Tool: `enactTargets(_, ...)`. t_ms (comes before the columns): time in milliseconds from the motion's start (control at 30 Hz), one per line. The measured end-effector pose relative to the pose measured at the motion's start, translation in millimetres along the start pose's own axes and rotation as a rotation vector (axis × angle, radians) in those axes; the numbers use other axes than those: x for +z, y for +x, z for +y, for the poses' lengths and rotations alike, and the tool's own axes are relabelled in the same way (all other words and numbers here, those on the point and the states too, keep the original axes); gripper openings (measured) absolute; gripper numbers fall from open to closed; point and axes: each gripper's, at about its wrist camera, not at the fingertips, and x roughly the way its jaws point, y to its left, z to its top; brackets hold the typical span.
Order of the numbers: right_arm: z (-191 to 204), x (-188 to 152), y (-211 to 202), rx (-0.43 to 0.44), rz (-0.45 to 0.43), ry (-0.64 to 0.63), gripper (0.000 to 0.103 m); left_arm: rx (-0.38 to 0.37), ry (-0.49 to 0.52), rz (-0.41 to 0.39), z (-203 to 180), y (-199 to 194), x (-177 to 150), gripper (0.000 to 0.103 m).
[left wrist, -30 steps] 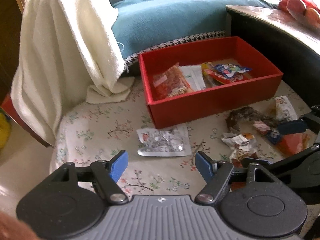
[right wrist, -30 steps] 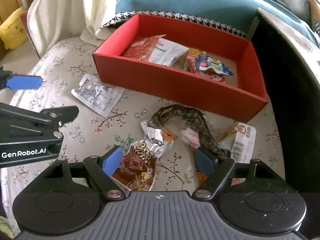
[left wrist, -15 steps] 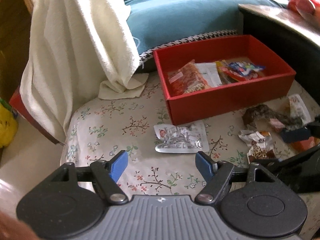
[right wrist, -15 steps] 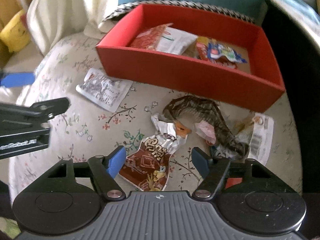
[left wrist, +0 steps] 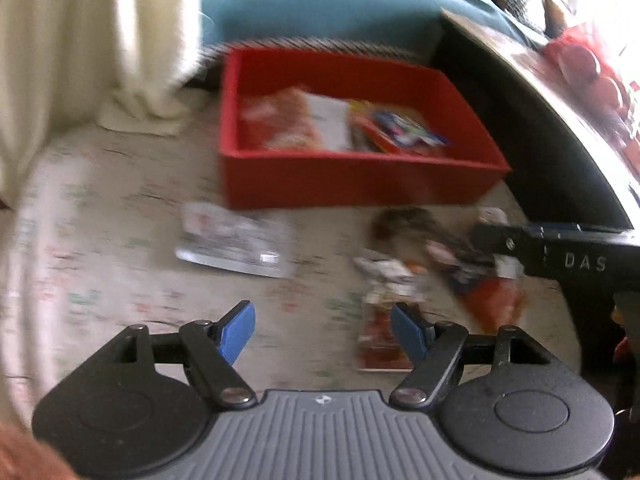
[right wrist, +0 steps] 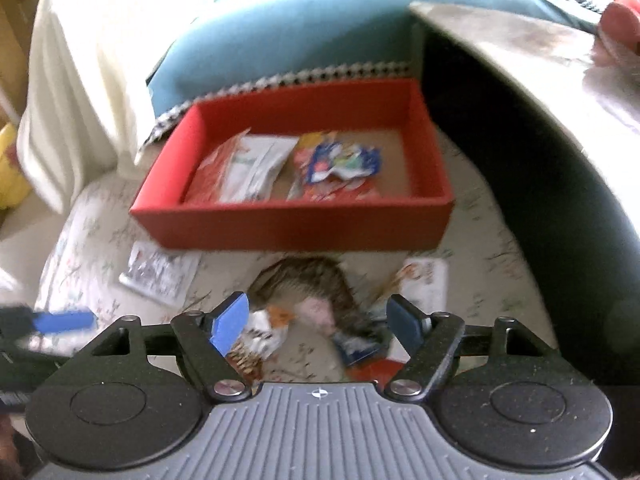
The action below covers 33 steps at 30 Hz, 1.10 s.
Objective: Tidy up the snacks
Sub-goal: 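Grasp the silver-and-brown wrapper with the left gripper, then grasp the dark translucent bag with the right gripper while the left gripper holds the wrapper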
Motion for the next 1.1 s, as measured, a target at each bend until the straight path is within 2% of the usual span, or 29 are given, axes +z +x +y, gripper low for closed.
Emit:
enactTargets(167,-16.2,-4.0,-1.5,0.002,0.004,0.008,0.083,0.006,-0.011,0.063,-29.4,36.8,1.3,0.068)
enactTargets(333,-40.3,-4.8,-3.6,-0.021,0.005,0.041,0.084,0.048,-0.039,0.097,-39.1,68.7,-0.2,0.069)
enactTargets(367,-45.7,-1.9,-3.8,-0.026,0.006,0.043,0.084,0.057,-0.028,0.074,-42.4,67.7,-1.6,0.069)
enactTargets(433,-52.5,3.9,0.1,-0.026,0.027,0.032,0.086,0.034,0.008,0.071,-46.1,65.6,-2.3,0.051)
enactTargets(467,-56.0,5.9,3.5,-0.02,0.04,0.026,0.086,0.003,0.011,0.073,-46.2,63.4,-2.4,0.037)
enactTargets(500,-59.4,8.5,9.9,-0.015,0.063,0.02,0.086,-0.015,0.007,0.081,-44.1,60.8,-2.7,0.03)
enactTargets(567,-61.3,10.9,23.8,-0.005,0.107,-0.015,0.086,-0.019,0.022,0.085,-38.2,56.0,-4.5,0.028)
enactTargets(700,-52.9,13.7,54.8,0.046,0.185,-0.067,0.086,-0.032,0.002,0.092,-23.5,46.5,-6.0,0.016)
enactTargets(867,-21.7,10.2,54.4,0.039,0.191,-0.212,0.087,0.032,0.033,0.074,-6.1,36.6,-7.5,0.015)
enactTargets(1000,-6.8,-2.6,52.9,0.155,0.307,-0.265,0.091,0.045,0.04,0.084,9.5,33.5,-6.9,0.017)
enactTargets(1100,8.1,-10.2,48.8,0.132,0.3,-0.359,0.091,0.053,0.07,0.076,13.2,29.5,-8.2,0.019)
